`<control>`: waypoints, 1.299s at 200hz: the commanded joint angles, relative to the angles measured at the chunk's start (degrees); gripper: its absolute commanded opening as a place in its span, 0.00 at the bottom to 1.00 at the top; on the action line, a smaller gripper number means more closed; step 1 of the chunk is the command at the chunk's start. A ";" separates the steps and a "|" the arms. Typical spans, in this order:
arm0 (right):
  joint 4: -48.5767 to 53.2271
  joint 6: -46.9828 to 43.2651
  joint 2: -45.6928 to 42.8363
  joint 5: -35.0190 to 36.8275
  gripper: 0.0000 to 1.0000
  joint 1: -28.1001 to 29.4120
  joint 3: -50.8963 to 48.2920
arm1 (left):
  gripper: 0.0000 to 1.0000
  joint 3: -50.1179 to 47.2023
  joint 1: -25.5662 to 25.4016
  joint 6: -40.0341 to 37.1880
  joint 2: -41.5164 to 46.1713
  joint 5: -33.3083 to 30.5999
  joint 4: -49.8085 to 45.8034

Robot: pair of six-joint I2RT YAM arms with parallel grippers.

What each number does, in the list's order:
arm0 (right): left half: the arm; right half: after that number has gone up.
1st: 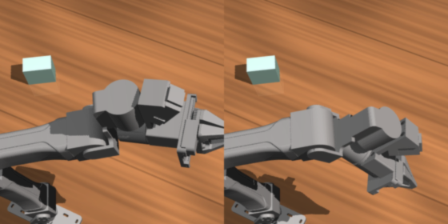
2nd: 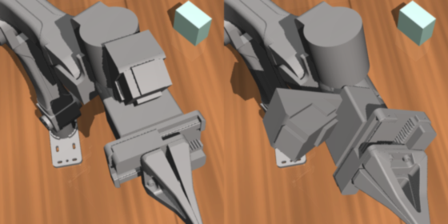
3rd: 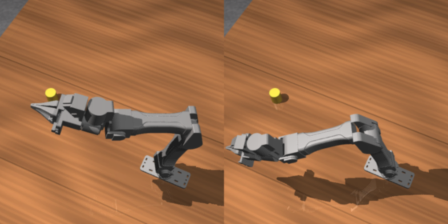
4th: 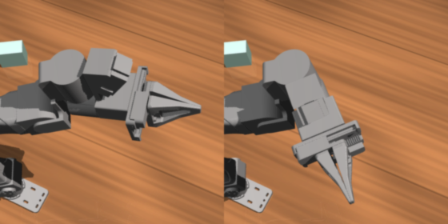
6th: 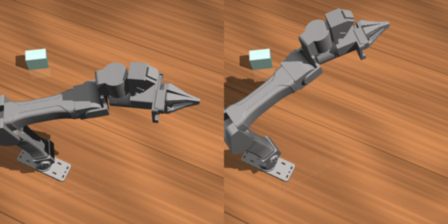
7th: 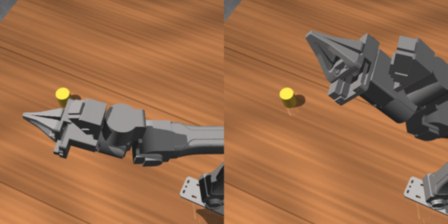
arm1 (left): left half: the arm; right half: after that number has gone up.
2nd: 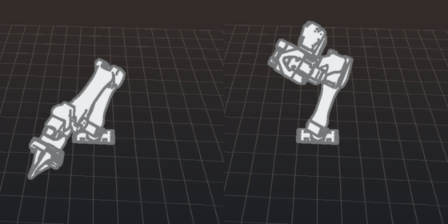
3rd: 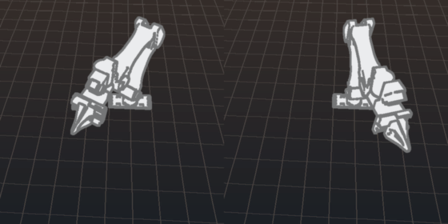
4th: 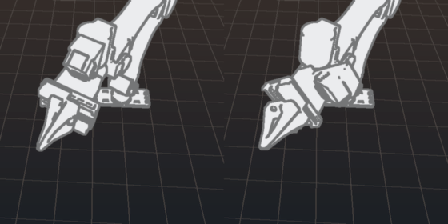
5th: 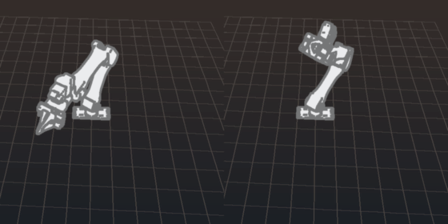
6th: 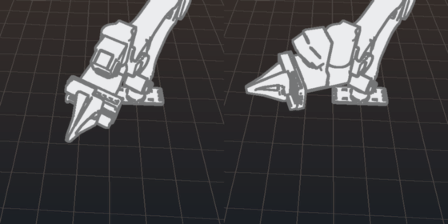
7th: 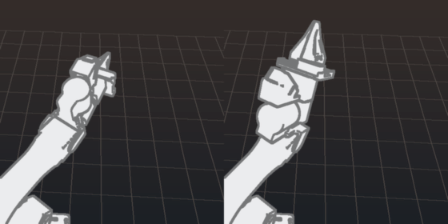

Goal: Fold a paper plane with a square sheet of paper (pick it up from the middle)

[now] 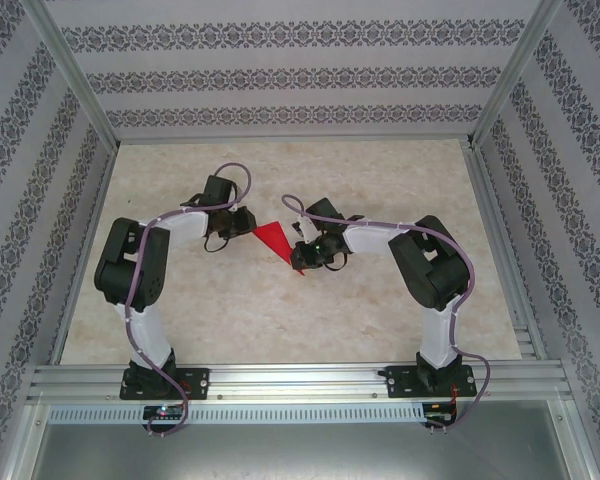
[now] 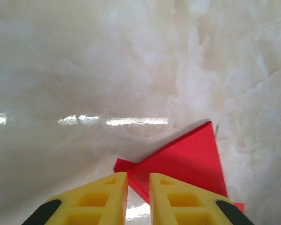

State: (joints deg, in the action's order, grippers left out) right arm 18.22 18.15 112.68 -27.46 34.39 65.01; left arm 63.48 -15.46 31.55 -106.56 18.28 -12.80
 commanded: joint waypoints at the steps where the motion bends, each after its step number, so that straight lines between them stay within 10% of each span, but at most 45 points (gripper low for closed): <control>1: 10.15 0.03 4.83 8.90 0.12 -0.47 -2.87 | 0.21 -3.20 -0.12 1.26 6.03 4.80 5.24; 108: 11.38 0.83 4.89 11.02 0.08 0.07 -2.09 | 0.15 -10.57 -11.19 11.69 1.50 13.32 20.67; 260: 16.31 0.96 8.05 19.71 0.08 2.03 -1.56 | 0.13 -10.18 -6.42 9.59 -2.57 3.14 12.78</control>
State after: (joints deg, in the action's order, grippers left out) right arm 22.98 19.07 113.23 -21.54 36.40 67.75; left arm 52.47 -25.23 42.96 -107.57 26.68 3.81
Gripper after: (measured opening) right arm 0.084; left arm 0.130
